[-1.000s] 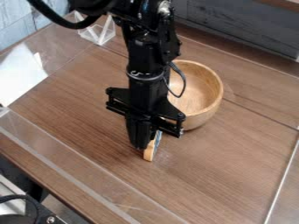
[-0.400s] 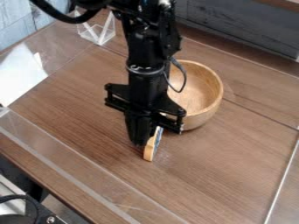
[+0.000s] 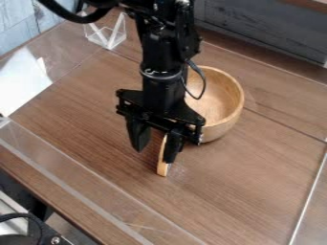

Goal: Put the blue fish in the brown bowl

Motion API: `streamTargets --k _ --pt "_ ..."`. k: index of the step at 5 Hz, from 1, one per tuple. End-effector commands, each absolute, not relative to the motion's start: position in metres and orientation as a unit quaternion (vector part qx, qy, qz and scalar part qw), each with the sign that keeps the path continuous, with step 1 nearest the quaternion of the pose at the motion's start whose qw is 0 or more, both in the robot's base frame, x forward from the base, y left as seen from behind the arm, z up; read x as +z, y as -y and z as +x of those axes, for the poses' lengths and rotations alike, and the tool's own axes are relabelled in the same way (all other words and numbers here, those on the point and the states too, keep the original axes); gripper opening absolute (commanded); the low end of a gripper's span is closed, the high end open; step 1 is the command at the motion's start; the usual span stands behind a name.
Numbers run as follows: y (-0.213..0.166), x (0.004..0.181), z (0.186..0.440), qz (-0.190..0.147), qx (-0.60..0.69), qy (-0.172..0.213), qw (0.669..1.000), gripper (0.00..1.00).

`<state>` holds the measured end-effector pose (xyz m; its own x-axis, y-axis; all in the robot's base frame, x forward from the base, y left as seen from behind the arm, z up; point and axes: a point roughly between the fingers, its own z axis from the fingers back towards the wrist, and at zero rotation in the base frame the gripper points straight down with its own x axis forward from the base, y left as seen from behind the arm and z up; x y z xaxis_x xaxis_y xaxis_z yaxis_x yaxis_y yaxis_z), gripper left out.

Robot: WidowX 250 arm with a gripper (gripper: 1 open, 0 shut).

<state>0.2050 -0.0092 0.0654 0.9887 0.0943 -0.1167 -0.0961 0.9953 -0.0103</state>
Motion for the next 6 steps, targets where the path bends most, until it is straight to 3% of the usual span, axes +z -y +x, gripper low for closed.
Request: streamTargets --k 1,2,3,4,5,6 --pt "0.0105 0.0763 0.2142 -0.008 0.045 -0.031 0.998 0.00" --pt "0.0106 0.0779 0.2143 -0.008 0.046 -0.031 0.998 0.00" --pt "0.0106 0.0762 0.2137 -0.006 0.047 -0.034 0.998 1.00" --pt "0.0106 0.0747 0.2132 -0.005 0.047 -0.036 0.998 1.00" --pt "0.0108 0.0747 0.2131 -0.005 0.049 -0.037 0.998 0.00" --pt "0.0110 0.0757 0.2132 -0.004 0.050 -0.038 0.998 0.00"
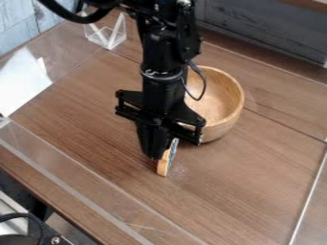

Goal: Put the blue fish in the brown bowl

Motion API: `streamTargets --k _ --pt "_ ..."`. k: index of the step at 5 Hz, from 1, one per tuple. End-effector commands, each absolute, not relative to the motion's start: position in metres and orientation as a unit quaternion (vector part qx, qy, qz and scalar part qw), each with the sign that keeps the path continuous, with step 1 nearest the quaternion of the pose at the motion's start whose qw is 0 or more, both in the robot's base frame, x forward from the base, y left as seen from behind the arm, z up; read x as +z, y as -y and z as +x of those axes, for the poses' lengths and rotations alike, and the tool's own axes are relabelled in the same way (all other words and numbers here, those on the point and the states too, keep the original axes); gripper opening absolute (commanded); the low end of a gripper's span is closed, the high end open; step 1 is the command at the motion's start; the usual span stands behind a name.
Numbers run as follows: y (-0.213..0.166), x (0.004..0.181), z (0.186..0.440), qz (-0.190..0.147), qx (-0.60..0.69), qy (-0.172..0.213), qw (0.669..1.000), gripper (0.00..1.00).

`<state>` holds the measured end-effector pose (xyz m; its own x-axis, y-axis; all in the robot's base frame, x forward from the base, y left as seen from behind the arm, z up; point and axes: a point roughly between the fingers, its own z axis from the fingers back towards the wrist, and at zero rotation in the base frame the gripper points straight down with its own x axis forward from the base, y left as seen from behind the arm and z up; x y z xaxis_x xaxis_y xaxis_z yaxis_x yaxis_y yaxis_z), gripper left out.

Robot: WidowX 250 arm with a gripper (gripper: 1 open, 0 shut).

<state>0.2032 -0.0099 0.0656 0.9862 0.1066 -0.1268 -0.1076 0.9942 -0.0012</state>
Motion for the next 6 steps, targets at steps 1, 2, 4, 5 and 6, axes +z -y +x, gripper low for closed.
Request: streamTargets --k 1,2,4,5,6 --pt "0.011 0.074 0.213 -0.003 0.050 -0.041 0.998 1.00" --pt "0.011 0.072 0.212 -0.002 0.051 -0.043 0.998 1.00" --pt "0.011 0.069 0.213 0.000 0.052 -0.046 0.998 1.00" --pt "0.012 0.065 0.213 0.002 0.053 -0.047 0.997 1.00" --pt "0.012 0.062 0.213 0.003 0.053 -0.049 0.997 1.00"
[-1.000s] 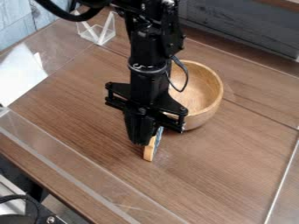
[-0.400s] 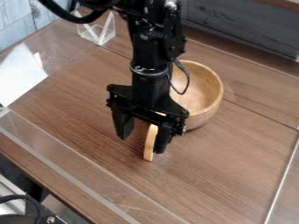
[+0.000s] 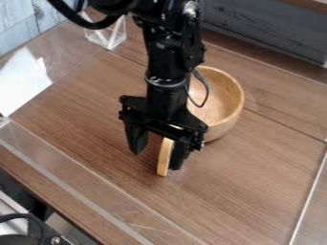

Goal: Put the blue fish in the brown bowl

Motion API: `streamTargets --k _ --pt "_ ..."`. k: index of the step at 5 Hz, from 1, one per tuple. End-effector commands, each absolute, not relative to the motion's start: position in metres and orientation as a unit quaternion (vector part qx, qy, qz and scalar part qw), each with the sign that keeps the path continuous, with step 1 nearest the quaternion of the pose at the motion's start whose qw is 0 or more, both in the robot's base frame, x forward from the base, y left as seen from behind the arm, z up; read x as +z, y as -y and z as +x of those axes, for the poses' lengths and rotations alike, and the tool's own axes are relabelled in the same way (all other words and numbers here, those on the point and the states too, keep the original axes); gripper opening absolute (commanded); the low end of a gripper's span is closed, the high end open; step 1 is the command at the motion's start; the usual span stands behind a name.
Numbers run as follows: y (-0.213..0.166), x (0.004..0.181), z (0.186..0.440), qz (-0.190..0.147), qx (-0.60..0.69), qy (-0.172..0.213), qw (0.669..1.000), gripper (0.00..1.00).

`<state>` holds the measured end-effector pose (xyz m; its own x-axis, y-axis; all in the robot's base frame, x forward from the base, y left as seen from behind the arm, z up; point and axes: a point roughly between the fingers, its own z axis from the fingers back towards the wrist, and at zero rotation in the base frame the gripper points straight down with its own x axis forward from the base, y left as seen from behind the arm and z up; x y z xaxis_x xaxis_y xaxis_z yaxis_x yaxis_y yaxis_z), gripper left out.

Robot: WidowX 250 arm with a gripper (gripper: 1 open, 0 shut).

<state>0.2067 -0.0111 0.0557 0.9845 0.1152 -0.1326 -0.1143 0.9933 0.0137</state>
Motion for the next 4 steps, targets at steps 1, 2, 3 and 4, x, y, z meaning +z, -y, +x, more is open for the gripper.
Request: streamTargets --k 1,2,3,4 --pt "0.0122 0.0594 0.2135 0.005 0.053 -0.050 0.997 1.00" --pt "0.0122 0.0565 0.2134 0.007 0.054 -0.052 0.997 1.00" --pt "0.0119 0.0532 0.2134 0.009 0.054 -0.054 0.997 1.00" --pt "0.0116 0.0510 0.2139 0.010 0.055 -0.054 0.997 1.00"
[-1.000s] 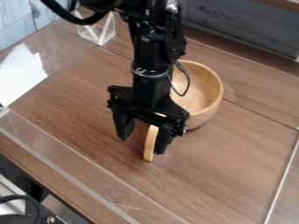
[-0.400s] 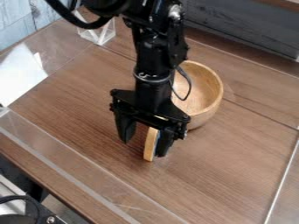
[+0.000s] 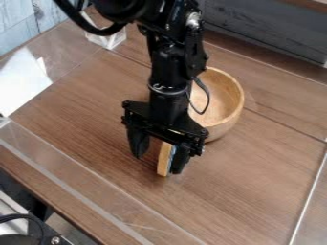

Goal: Put the blue fish in the brown bowl

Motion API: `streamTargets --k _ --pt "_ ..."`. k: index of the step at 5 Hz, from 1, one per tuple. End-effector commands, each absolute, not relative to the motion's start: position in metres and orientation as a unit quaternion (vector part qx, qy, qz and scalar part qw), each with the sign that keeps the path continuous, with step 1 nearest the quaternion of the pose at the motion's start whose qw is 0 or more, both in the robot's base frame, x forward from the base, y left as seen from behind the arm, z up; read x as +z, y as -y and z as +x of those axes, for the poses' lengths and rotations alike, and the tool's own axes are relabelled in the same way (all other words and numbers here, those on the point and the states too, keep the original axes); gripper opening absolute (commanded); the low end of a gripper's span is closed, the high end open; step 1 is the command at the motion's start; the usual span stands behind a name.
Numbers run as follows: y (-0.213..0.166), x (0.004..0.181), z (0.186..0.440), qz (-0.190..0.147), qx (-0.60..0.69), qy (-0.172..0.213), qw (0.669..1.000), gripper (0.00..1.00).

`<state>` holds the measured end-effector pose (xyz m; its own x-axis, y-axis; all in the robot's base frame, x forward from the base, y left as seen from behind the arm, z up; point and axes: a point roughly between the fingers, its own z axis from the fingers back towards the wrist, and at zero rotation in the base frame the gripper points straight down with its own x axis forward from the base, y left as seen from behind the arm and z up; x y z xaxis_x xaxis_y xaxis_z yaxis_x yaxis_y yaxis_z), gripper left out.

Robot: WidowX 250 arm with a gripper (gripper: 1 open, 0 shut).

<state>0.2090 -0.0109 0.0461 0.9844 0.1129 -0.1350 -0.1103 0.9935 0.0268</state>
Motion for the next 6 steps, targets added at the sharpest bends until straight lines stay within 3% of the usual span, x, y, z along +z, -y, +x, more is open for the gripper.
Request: streamTargets --k 1,5,6 --pt "0.011 0.049 0.214 0.010 0.056 -0.055 0.997 0.00" --pt "0.009 0.072 0.217 0.013 0.062 -0.046 0.997 0.00" --pt "0.010 0.101 0.222 0.007 0.064 -0.019 0.998 0.00"
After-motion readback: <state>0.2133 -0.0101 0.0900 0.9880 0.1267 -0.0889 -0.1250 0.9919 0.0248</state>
